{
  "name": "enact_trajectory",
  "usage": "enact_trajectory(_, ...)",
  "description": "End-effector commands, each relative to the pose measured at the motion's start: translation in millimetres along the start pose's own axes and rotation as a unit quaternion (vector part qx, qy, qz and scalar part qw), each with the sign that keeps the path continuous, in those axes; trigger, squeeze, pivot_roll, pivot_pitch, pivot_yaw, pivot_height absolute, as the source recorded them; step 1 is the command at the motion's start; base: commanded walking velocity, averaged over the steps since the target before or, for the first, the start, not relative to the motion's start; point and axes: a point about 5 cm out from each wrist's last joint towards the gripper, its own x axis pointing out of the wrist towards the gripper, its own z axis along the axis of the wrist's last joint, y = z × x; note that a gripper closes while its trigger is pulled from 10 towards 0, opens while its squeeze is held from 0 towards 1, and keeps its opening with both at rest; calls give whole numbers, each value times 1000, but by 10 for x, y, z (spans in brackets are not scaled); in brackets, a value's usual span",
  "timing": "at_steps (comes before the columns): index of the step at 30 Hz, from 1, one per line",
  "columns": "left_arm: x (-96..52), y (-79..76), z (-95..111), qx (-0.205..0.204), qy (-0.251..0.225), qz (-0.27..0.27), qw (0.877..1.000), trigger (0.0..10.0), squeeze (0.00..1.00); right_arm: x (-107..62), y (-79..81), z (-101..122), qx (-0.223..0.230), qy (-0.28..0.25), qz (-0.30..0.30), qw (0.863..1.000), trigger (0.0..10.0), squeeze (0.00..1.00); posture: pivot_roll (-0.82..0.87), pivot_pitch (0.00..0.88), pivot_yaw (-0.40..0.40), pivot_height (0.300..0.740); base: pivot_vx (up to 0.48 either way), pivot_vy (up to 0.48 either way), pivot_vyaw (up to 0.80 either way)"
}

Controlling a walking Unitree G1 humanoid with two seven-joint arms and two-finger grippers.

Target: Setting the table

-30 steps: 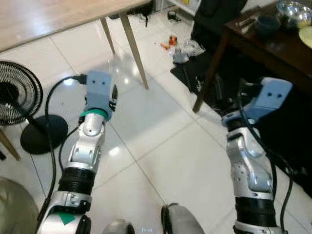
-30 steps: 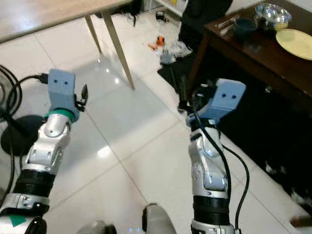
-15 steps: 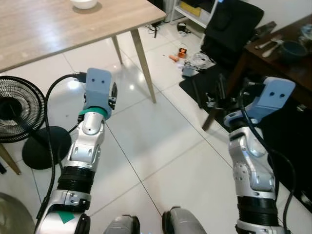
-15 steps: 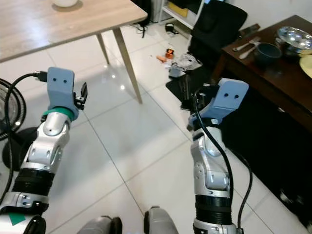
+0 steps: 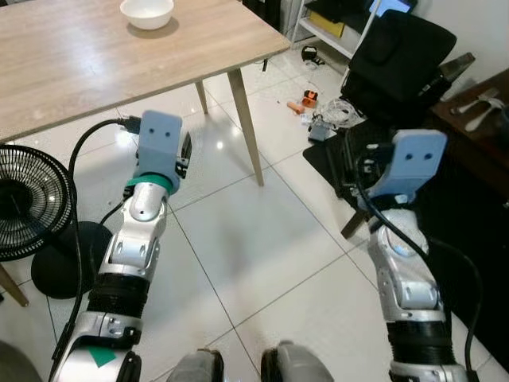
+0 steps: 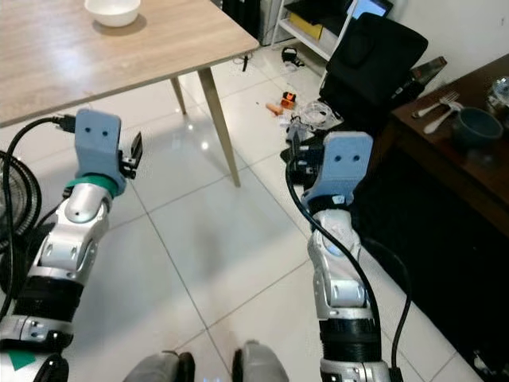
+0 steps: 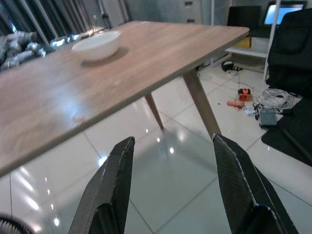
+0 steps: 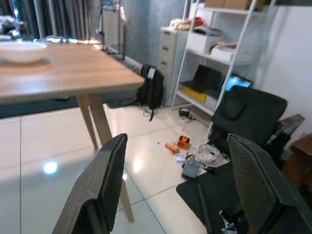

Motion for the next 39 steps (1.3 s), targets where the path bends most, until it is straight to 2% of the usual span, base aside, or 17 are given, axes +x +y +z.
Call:
enact_trajectory(1,-30,-39,16,18,-12,-14,1000,10000,0,-55,3,-141,-12,25,15,1000,10000,0,-9,0,37,740,465,0,0)
enact_trajectory(11,-14,-43,48,13,-21,1,1000,10000,0,-23,-40,-150,0,28,3,1000,10000,0,-12,0,31,740,465,0,0)
enact_trajectory(19,-10,-31,60,11,-23,7,1000,10000,0,-16,14,-131,-44,17,24,999,10000,0,-10,0,29,740,465,0,0)
enact_trajectory(24,-16,-30,64,11,-25,9,1000,10000,0,4,37,-103,-26,6,27,999,10000,0,-8,0,27,740,465,0,0)
enact_trajectory(39,-12,-29,65,8,-23,13,1000,10000,0,9,67,-80,-15,2,30,999,10000,0,-7,0,26,740,465,0,86)
